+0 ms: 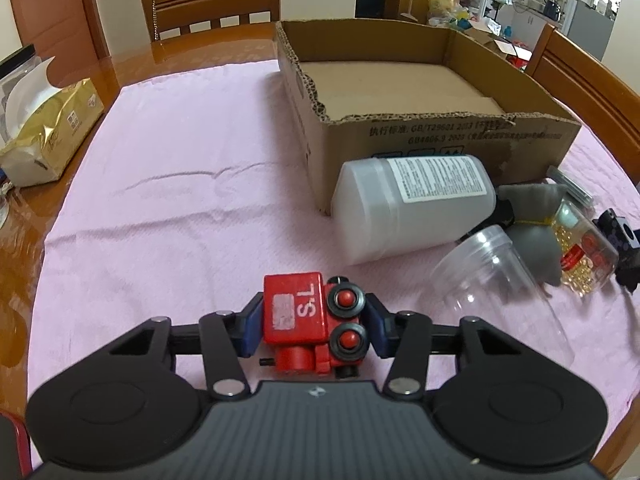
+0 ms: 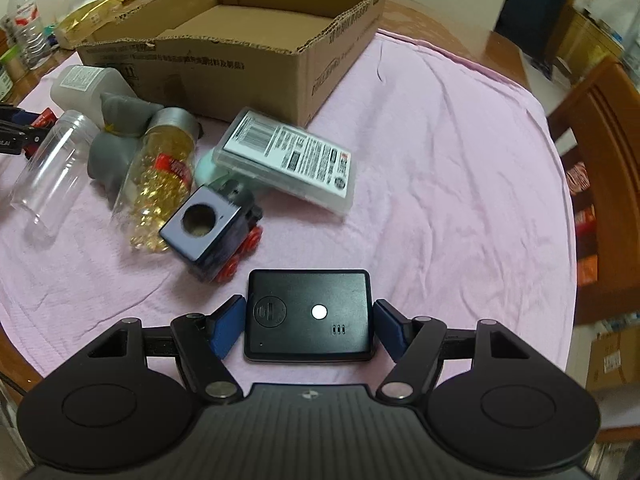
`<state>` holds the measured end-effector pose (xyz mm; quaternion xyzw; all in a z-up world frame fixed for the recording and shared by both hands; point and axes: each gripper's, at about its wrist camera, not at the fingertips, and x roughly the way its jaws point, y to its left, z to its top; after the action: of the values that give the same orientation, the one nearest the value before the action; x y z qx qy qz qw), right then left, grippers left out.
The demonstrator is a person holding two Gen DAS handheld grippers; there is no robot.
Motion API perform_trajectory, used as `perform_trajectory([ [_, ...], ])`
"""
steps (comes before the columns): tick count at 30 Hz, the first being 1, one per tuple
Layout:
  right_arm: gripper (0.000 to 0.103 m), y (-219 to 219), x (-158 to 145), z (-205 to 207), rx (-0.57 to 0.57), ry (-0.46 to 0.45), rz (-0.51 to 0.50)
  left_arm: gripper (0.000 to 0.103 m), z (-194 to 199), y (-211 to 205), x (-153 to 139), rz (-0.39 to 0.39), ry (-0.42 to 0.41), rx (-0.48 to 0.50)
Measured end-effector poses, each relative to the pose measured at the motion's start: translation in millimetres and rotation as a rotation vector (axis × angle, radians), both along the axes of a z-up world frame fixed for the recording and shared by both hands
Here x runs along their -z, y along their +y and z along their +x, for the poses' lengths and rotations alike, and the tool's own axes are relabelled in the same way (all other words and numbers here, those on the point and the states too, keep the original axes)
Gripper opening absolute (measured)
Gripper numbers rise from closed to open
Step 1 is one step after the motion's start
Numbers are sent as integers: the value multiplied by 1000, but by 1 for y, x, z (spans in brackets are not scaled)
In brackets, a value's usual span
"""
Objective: Organize rigid objects
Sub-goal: 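Close the left gripper on the red train while the right gripper closes on the black device, then lift and carry the red train and black device over the cardboard box with both tools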
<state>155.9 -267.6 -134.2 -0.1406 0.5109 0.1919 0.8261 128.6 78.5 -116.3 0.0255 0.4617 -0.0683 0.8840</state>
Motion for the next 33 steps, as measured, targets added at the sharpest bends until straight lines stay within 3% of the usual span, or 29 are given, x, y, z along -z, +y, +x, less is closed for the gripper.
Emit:
perform_trajectory([
  [10, 74, 32, 3, -39, 46, 24, 24, 51, -18, 1, -2, -24, 22, -12],
  [15, 75, 41, 2, -39, 78, 13, 30, 55, -23, -5, -2, 17, 26, -26],
  [28, 79, 44, 4, -34, 108, 12, 27, 51, -16, -6, -2, -3, 31, -33],
  [31, 103, 46, 10, -35, 97, 45, 16, 51, -16, -6, -2, 2, 30, -30],
  [33, 103, 46, 14, -39, 100, 45, 16, 51, -15, -6, -2, 1, 29, -29],
])
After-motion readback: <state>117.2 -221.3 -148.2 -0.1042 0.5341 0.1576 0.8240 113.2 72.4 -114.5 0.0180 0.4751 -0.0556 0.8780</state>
